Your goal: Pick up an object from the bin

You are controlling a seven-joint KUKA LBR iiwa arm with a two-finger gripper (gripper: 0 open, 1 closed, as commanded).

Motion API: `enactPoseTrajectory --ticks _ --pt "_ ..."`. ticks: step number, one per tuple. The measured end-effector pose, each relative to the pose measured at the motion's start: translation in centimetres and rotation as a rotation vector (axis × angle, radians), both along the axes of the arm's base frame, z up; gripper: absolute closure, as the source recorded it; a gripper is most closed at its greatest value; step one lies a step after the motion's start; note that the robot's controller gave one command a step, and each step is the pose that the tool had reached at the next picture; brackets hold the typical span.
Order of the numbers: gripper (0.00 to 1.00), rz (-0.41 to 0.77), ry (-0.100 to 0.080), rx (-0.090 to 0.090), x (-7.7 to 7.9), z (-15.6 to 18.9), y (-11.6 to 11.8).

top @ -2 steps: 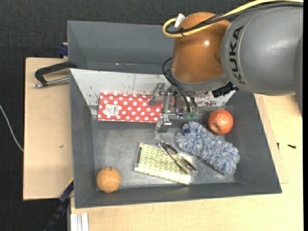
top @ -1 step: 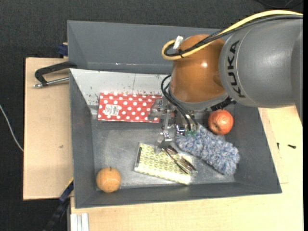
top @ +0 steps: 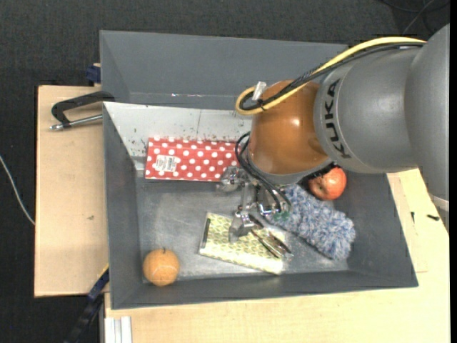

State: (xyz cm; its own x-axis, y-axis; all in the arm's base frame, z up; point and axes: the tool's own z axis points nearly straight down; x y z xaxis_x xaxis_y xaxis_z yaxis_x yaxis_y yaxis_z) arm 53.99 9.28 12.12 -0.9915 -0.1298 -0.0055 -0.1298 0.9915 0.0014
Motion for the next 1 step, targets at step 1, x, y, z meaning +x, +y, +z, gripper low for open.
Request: enactPoseTrajectory --ticks 1 --pt "1.00 0.144 -0.018 0.004 -1.01 -4.41 -1.16"
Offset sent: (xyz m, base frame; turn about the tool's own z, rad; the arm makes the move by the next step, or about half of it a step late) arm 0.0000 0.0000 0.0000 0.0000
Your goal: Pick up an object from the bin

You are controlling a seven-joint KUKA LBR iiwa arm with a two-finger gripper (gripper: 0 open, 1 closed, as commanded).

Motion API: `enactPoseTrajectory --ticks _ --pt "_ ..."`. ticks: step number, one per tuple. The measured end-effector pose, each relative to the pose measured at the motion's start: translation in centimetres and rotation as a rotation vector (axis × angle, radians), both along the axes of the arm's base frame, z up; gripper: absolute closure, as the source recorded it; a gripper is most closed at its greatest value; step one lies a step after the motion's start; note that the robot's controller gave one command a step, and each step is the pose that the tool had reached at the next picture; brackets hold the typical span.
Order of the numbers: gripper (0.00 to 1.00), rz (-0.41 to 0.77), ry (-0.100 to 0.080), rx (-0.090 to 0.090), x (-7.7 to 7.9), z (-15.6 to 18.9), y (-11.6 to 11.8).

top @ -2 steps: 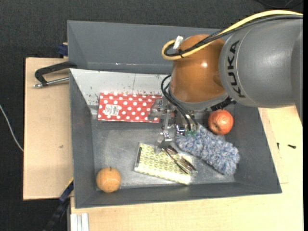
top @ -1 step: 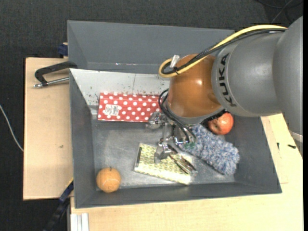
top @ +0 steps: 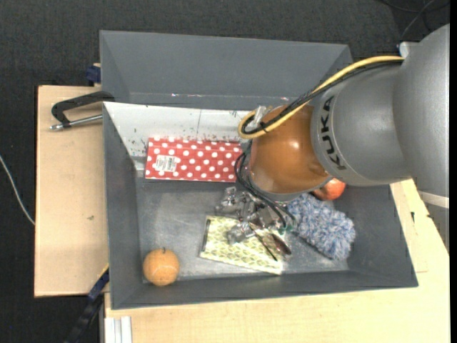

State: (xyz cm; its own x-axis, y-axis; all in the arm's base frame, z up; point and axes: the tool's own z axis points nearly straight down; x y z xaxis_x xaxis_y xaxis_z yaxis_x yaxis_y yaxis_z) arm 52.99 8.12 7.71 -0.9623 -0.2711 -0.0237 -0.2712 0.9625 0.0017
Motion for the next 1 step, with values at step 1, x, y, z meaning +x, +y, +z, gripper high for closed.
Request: enactPoseTrajectory --ticks 1 --pt "1.00 0.000 -0.001 0.000 0.03 0.02 0.01"
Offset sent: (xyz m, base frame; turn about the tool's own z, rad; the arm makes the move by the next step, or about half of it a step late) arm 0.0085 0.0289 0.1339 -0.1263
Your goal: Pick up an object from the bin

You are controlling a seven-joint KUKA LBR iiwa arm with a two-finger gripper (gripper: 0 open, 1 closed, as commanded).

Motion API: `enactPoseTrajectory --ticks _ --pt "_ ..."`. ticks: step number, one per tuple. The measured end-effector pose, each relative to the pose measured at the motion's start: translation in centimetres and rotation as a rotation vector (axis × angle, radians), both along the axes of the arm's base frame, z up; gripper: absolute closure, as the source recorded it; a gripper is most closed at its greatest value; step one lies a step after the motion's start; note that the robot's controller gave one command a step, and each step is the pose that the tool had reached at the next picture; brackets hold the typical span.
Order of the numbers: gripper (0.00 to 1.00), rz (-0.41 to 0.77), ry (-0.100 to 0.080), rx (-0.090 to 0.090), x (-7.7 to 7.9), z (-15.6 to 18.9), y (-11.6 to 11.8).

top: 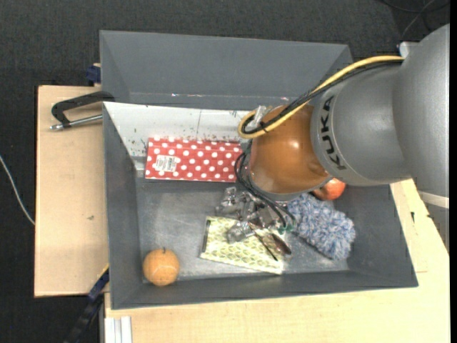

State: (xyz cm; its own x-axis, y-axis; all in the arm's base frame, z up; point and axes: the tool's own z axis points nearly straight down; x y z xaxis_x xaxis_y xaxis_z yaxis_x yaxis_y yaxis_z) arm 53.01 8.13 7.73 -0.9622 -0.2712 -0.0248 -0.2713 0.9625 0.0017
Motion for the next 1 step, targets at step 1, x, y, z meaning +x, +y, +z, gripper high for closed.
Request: enactPoseTrajectory --ticks 1 --pt "1.00 0.125 0.018 -0.008 0.93 13.45 2.97"
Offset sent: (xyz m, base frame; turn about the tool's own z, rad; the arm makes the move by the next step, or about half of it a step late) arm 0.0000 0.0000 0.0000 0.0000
